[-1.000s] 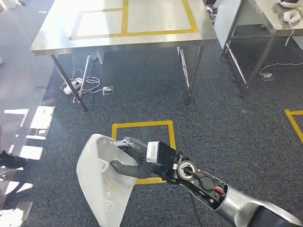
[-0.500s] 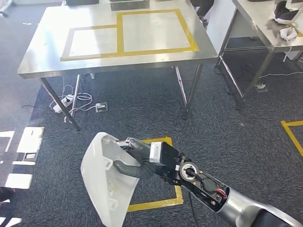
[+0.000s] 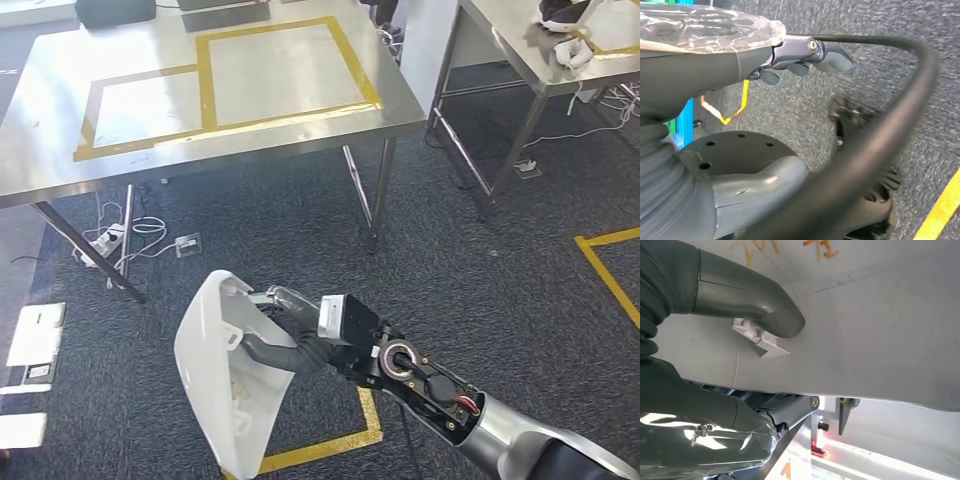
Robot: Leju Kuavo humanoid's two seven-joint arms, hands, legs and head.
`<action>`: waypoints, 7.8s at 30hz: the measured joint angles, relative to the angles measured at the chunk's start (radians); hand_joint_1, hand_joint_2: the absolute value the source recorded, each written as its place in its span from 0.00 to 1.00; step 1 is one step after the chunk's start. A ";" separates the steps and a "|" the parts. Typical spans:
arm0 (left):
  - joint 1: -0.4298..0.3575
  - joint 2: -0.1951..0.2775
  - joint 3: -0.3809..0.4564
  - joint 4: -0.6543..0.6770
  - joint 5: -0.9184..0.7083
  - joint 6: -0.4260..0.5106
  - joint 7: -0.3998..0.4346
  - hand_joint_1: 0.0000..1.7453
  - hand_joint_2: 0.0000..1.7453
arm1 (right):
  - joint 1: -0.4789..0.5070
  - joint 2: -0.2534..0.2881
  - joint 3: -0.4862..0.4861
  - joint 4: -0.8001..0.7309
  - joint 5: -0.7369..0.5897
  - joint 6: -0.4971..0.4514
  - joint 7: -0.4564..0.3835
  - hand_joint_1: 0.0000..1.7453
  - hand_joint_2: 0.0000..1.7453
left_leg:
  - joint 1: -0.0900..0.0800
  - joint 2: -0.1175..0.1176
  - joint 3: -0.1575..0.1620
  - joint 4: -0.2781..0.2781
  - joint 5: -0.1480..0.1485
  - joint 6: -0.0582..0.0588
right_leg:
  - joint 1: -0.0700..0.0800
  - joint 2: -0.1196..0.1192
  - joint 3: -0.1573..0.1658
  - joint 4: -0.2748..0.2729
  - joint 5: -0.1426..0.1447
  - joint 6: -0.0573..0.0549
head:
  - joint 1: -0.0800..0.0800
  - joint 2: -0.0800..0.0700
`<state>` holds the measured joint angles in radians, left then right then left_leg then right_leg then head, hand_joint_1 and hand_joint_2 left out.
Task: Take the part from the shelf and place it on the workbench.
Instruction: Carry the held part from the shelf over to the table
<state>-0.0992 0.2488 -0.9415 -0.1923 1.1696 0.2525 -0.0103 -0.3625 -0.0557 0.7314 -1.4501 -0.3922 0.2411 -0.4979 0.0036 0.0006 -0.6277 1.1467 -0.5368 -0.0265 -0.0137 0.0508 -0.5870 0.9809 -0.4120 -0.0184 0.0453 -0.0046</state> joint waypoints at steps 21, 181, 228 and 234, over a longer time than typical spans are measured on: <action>-0.006 -0.006 0.000 0.000 0.007 -0.002 0.006 0.00 1.00 | 0.010 -0.002 -0.024 -0.007 -0.015 -0.061 0.000 1.00 1.00 | -0.009 0.043 0.071 -0.192 0.110 0.026 | 0.000 -0.054 0.052 -0.007 -0.049 0.030 | 0.015 0.000; -0.002 -0.005 0.000 0.002 0.010 0.011 -0.007 0.00 1.00 | 0.020 0.001 -0.033 -0.008 0.058 -0.029 0.000 1.00 1.00 | -0.016 0.007 0.041 -0.187 0.130 0.018 | 0.008 -0.073 0.076 -0.005 -0.079 0.022 | -0.003 0.000; -0.003 -0.010 0.000 0.002 0.019 0.015 -0.007 0.00 1.00 | 0.019 0.001 -0.037 -0.005 0.057 -0.025 0.000 1.00 1.00 | -0.017 0.007 0.041 -0.185 0.127 0.020 | 0.006 -0.073 0.076 -0.006 -0.079 0.023 | -0.003 0.000; -0.003 -0.007 0.000 0.002 0.014 0.011 -0.007 0.00 1.00 | 0.020 0.001 -0.037 -0.005 0.056 -0.028 0.000 1.00 1.00 | -0.022 0.007 0.041 -0.184 0.119 0.034 | 0.003 -0.074 0.081 -0.007 -0.078 0.032 | -0.003 0.000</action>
<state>-0.1017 0.2421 -0.9419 -0.1904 1.1832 0.2631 -0.0175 -0.3430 -0.0545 0.6944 -1.4553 -0.3358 0.2132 -0.4974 -0.0186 0.0080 -0.5866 0.9629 -0.4174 0.0075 -0.0110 -0.0235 -0.5058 0.9744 -0.4898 0.0141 0.0423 -0.0046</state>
